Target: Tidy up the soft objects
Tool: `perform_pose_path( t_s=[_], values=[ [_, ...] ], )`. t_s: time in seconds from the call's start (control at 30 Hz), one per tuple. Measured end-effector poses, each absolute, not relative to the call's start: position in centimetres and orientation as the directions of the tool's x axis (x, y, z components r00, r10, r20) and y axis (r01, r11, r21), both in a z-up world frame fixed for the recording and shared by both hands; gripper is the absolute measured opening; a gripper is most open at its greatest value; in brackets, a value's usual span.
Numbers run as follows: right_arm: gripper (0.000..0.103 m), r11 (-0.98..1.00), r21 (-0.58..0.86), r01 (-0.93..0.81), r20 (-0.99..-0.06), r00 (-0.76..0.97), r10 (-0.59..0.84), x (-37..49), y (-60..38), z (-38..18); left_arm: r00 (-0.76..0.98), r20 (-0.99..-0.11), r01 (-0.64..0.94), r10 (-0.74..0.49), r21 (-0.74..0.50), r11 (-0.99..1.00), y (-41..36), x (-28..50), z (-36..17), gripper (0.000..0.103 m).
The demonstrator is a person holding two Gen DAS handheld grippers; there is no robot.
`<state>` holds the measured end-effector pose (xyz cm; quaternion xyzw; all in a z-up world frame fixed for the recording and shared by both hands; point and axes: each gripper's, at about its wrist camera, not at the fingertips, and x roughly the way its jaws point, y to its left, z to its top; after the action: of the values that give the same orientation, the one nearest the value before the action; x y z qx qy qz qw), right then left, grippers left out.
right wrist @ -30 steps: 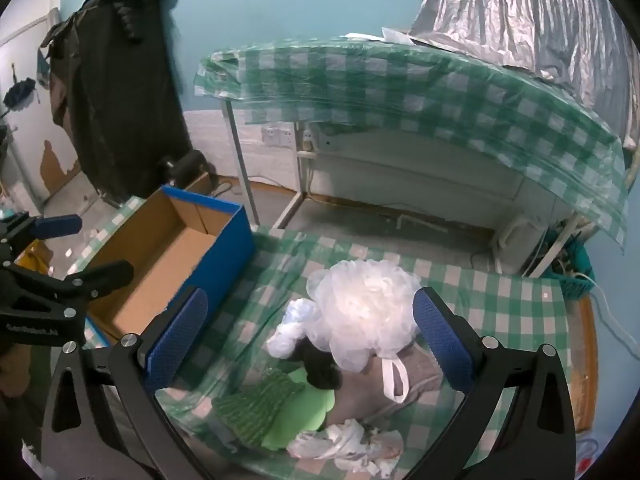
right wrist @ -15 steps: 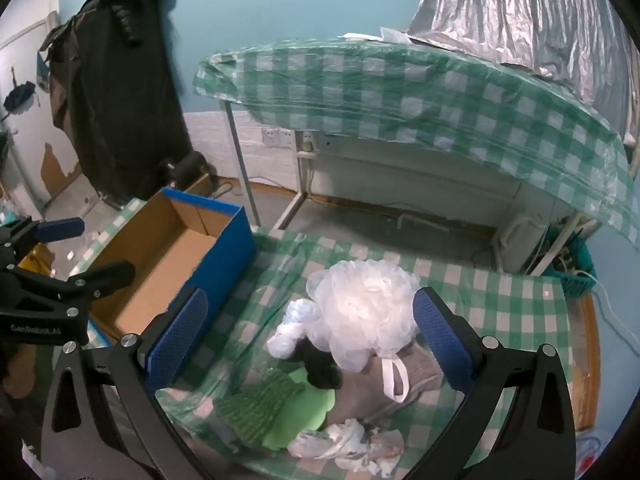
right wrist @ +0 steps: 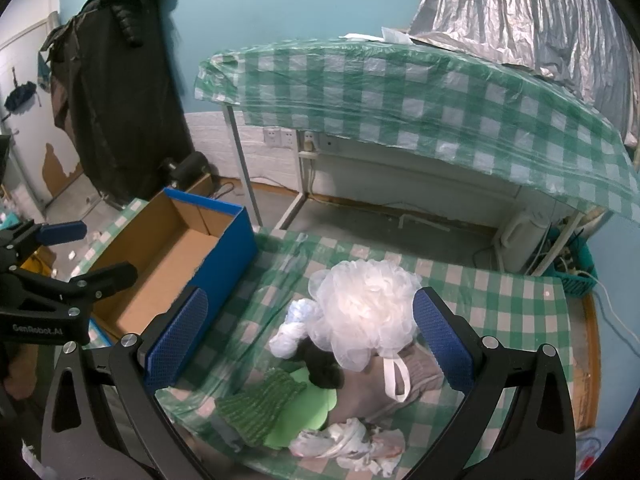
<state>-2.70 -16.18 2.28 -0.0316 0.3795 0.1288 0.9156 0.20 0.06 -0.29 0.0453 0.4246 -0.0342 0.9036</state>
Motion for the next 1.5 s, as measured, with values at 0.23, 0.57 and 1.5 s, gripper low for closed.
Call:
perform_pose_path(
  t_s=[0.23,0.57,1.5],
  values=[
    [0.102,0.965,0.041,-0.259,-0.703,0.679,0.213,-2.69,-16.2,2.32,0.637,-0.77,0.099,-0.023,0.053,0.994,0.06,0.14,-0.37,0.101],
    [0.102,0.965,0.043,-0.258,-0.703,0.679,0.213,-2.71,-16.28,2.34,0.635,-0.772,0.101,-0.024,0.052,0.994,0.02,0.0,-0.54,0.102],
    [0.102,0.966,0.046,-0.255,-0.704,0.678,0.212,-2.7,-16.47,2.43,0.622,-0.783,0.097,-0.017,0.056,0.994,0.24,0.1,-0.7,0.102]
  ],
)
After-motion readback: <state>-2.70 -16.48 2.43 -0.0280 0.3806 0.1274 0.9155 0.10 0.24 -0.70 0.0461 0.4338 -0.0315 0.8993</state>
